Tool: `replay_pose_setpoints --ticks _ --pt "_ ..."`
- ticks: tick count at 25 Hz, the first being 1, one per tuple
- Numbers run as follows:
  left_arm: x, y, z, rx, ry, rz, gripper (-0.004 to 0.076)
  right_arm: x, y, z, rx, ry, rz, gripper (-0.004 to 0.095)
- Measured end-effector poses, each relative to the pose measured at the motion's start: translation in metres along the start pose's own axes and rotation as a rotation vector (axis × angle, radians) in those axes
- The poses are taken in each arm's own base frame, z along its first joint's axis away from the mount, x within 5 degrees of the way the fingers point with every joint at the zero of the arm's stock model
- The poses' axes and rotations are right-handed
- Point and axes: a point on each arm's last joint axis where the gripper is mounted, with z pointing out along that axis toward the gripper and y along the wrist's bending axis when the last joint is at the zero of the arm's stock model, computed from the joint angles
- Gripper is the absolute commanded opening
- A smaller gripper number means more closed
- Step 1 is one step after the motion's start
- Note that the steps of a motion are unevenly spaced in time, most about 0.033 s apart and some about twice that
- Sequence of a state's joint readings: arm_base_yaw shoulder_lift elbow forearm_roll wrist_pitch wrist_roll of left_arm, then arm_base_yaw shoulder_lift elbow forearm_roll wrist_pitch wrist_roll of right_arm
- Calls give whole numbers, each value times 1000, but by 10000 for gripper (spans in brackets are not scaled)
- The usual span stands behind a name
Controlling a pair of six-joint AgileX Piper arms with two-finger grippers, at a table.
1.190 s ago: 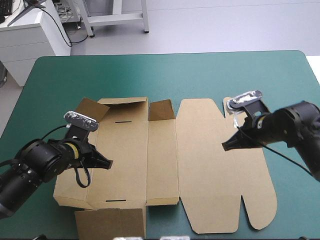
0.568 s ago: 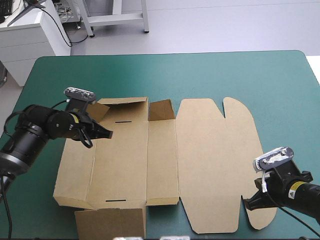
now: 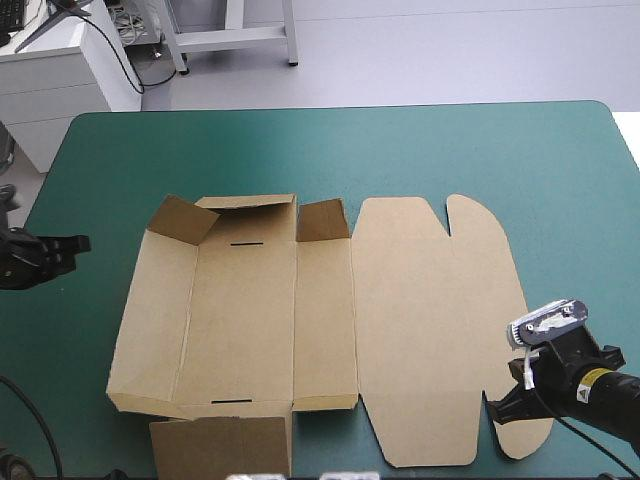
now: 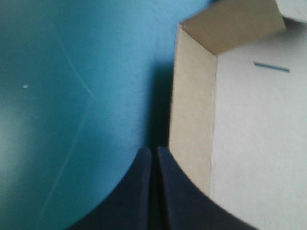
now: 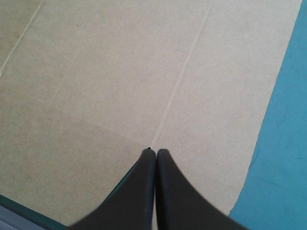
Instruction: Fold the box
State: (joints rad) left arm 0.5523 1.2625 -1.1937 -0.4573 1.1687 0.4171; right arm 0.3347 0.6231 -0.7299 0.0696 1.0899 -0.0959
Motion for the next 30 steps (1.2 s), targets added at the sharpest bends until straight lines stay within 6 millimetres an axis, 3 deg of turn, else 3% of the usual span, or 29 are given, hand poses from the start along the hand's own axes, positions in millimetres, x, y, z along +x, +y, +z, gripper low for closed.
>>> replay_pose_setpoints --ticks 5,9,12,17,18,25,30 --pt "-2 36 -15 -99 -123 -104 8 0 0 0 0 0 0 -19" --pt "-1 47 -20 -121 -150 -166 45 0 0 0 0 -1 -1 -19" --pt "1 46 -20 -107 -129 -177 144 0 0 0 1 -1 -13 -19" --pt "6 48 -9 -45 -23 -200 425 0 -2 0 18 -2 -56 -19" --pt "7 52 -2 -23 23 -214 442 0 -2 0 25 -1 -65 -19" --pt "0 69 37 92 97 -290 447 0 -3 0 33 0 -73 -19" --pt "0 58 51 141 128 -237 447 0 -3 0 34 -3 -74 -19"
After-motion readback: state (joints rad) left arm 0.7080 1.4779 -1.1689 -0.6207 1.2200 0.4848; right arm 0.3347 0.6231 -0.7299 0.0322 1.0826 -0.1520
